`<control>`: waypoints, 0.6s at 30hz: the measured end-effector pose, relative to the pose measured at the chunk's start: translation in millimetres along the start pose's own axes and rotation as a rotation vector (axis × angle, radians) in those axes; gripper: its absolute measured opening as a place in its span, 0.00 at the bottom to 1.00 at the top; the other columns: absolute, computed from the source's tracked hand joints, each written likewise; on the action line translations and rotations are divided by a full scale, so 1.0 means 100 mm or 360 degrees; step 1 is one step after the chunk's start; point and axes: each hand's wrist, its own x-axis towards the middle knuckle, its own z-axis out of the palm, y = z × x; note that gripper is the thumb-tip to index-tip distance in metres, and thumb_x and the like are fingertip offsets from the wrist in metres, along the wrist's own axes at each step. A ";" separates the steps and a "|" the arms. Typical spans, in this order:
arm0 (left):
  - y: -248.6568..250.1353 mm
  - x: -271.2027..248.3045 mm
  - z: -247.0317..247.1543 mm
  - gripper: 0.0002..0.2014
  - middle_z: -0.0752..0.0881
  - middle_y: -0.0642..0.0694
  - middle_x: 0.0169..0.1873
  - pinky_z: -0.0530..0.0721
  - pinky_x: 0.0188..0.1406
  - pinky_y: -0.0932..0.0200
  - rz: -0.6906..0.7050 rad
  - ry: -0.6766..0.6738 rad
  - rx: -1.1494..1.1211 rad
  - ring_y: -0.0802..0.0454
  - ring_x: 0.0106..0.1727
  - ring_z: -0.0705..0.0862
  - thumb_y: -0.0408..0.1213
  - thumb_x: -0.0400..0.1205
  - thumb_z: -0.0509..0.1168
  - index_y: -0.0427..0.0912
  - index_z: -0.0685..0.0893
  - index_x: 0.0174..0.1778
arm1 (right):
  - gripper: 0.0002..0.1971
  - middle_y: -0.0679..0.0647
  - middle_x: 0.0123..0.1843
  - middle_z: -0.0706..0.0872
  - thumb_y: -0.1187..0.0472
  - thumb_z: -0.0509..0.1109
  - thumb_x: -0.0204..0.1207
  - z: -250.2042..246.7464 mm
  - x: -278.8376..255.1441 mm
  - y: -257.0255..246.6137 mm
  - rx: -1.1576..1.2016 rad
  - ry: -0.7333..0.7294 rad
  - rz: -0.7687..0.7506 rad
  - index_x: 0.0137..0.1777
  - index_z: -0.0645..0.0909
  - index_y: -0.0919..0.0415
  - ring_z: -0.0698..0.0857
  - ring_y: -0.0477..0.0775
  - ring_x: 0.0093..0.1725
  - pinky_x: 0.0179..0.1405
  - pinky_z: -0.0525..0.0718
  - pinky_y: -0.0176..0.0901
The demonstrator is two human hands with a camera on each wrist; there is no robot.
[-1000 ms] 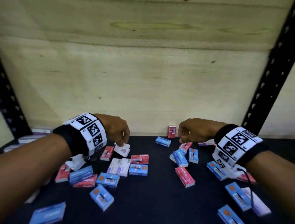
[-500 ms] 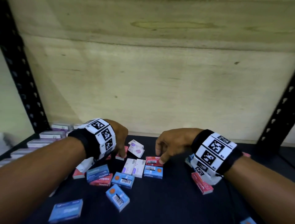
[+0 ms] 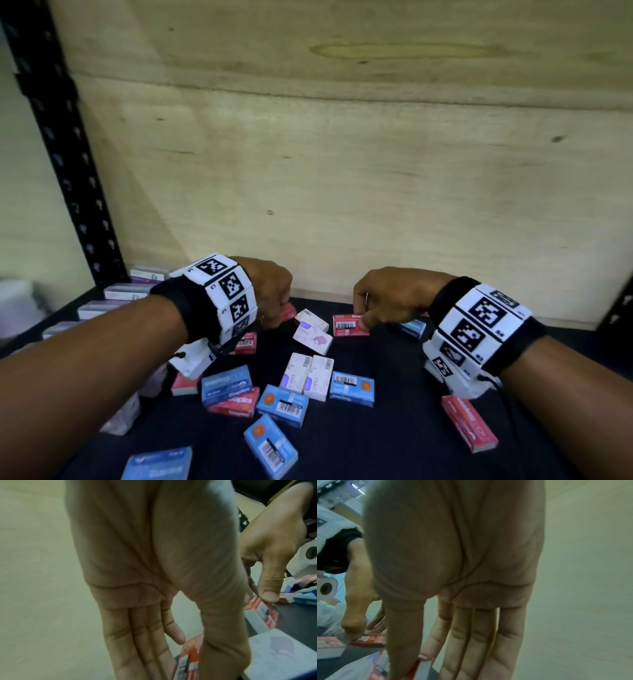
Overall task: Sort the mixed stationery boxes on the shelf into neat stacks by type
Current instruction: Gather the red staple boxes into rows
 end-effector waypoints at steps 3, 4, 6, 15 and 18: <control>-0.10 0.08 -0.08 0.25 0.83 0.50 0.60 0.81 0.55 0.56 -0.0030 -0.0031 -0.0044 0.51 0.53 0.80 0.40 0.74 0.74 0.47 0.76 0.67 | 0.05 0.44 0.42 0.83 0.54 0.75 0.76 -0.04 0.16 -0.01 -0.0015 0.0131 0.0016 0.49 0.82 0.50 0.83 0.50 0.46 0.44 0.78 0.41; -0.13 0.11 -0.08 0.26 0.82 0.51 0.60 0.81 0.59 0.54 -0.0022 -0.0032 -0.0070 0.51 0.55 0.80 0.40 0.75 0.73 0.49 0.73 0.68 | 0.05 0.44 0.42 0.83 0.55 0.75 0.76 -0.05 0.20 -0.02 -0.0015 0.0156 0.0022 0.49 0.83 0.51 0.83 0.51 0.47 0.44 0.79 0.41; -0.18 0.17 -0.08 0.28 0.82 0.53 0.56 0.81 0.62 0.51 -0.0021 -0.0065 -0.0082 0.51 0.57 0.81 0.39 0.75 0.73 0.49 0.72 0.70 | 0.06 0.47 0.44 0.85 0.56 0.74 0.76 -0.06 0.31 -0.06 -0.0050 0.0176 0.0049 0.50 0.84 0.54 0.85 0.54 0.48 0.44 0.81 0.42; -0.31 0.36 -0.04 0.20 0.85 0.49 0.59 0.82 0.60 0.56 0.0116 -0.0132 0.0004 0.48 0.60 0.83 0.32 0.79 0.69 0.45 0.79 0.68 | 0.09 0.54 0.51 0.88 0.55 0.74 0.76 -0.01 0.70 -0.22 -0.0194 0.0170 0.0057 0.54 0.86 0.57 0.87 0.58 0.48 0.43 0.83 0.45; -0.34 0.41 -0.07 0.19 0.85 0.48 0.58 0.81 0.42 0.68 0.0177 -0.0146 -0.0085 0.52 0.54 0.81 0.27 0.81 0.65 0.41 0.79 0.69 | 0.10 0.54 0.49 0.89 0.55 0.74 0.76 0.00 0.76 -0.27 -0.0184 0.0152 0.0026 0.54 0.86 0.57 0.88 0.57 0.48 0.46 0.86 0.47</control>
